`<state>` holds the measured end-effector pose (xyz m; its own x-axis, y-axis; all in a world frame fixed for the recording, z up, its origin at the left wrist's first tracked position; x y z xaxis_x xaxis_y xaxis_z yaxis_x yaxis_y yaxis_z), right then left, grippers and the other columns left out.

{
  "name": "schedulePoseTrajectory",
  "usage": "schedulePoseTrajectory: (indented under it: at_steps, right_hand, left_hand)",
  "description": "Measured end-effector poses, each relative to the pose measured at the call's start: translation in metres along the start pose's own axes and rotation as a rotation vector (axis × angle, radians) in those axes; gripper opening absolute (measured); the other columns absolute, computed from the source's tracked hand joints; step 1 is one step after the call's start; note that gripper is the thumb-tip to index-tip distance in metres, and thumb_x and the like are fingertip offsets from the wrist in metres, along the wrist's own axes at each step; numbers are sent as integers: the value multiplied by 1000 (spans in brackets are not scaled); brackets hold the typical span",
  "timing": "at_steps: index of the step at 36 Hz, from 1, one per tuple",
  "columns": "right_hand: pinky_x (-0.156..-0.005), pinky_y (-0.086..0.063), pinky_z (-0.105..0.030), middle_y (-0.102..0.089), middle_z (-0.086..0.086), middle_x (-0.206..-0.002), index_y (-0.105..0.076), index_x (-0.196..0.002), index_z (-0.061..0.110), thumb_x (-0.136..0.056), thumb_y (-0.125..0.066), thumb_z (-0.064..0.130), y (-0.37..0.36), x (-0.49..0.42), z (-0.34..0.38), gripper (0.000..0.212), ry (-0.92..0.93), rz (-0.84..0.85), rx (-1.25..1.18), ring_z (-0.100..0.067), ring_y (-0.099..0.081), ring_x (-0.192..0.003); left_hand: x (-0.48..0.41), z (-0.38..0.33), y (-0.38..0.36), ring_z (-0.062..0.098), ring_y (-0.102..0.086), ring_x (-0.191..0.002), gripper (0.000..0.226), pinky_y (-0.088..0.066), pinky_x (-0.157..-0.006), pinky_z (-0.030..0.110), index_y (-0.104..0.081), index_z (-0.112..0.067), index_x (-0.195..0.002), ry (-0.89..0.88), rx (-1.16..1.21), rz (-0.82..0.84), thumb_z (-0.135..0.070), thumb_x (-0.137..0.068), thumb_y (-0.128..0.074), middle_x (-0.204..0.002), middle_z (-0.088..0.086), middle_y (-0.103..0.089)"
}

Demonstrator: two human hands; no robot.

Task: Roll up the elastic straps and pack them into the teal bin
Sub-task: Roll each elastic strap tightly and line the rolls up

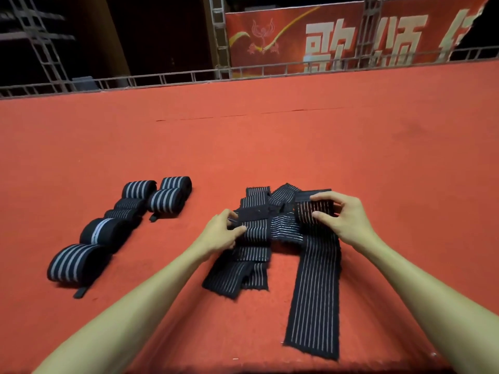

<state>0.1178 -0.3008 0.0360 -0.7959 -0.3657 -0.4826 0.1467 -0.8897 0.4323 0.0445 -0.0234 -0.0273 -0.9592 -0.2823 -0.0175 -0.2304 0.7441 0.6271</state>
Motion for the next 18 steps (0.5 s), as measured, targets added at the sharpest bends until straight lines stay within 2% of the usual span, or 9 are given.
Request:
schedulePoseTrajectory:
  at_steps: [4, 6, 7, 10, 13, 15, 18]
  right_hand:
    - [-84, -47, -10, -69, 17, -99, -71, -98, 25, -78, -78, -4, -5, 2, 2, 36, -11, 9, -11, 14, -62, -90]
    - [-83, -48, -11, -69, 17, -99, -71, -97, 26, -78, -77, -4, -10, 3, 6, 36, -9, 13, -20, 12, -63, -89]
    - [-83, -49, -12, -70, 18, -99, -71, -97, 27, -78, -77, -4, -12, 4, 8, 37, -7, 18, -26, 11, -63, -88]
    - [-87, -50, -18, -70, 19, -99, -69, -94, 36, -78, -78, -3, -20, 8, 12, 42, -5, 25, -32, 8, -64, -91]
    - [-94, -50, -26, -71, 15, -103, -69, -95, 38, -77, -79, 0, -27, 13, 9, 43, -15, 28, -23, -1, -66, -99]
    - [-97, -50, -31, -72, 12, -105, -70, -97, 36, -77, -80, 2, -34, 19, 4, 41, -34, 41, -19, -7, -67, -103]
    - [-99, -50, -37, -72, 13, -104, -70, -98, 34, -77, -79, 1, -42, 27, -5, 40, -65, 29, -19, -10, -67, -103]
  left_hand:
    - [20, 2, -8, 9, -60, -72, 53, -53, -83, 28, -45, -21, -131, -137, -92, 94, -15, -87, -73, -105, 1, -57]
    - [25, 0, -11, 4, -57, -77, 58, -50, -84, 22, -44, -23, -134, -205, -92, 105, -12, -85, -74, -111, -3, -57]
    - [26, 0, -13, 5, -56, -80, 59, -50, -85, 24, -44, -25, -133, -228, -82, 101, -11, -85, -74, -112, -6, -57]
    - [28, 3, -16, 11, -52, -77, 58, -53, -85, 37, -45, -32, -128, -235, -66, 81, -8, -84, -73, -98, -9, -55]
    - [28, 3, -15, 10, -47, -71, 53, -49, -82, 38, -46, -34, -123, -242, -53, 51, -4, -86, -69, -86, -7, -50]
    - [30, -1, -15, 8, -50, -78, 51, -48, -86, 36, -45, -35, -121, -274, -7, 55, -1, -88, -64, -92, -10, -53]
    - [34, -3, -13, 6, -53, -92, 52, -48, -91, 34, -43, -37, -121, -282, 79, 79, 3, -91, -57, -111, -4, -55]
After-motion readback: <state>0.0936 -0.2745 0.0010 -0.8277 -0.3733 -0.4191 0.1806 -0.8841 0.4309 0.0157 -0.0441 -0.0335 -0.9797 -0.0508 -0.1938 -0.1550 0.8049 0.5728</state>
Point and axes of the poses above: each hand's wrist, its own x-axis away from the middle knuckle, its own y-axis out of the back of the hand, z = x × y, the point moved 8 cm from there along -x, towards the middle knuckle
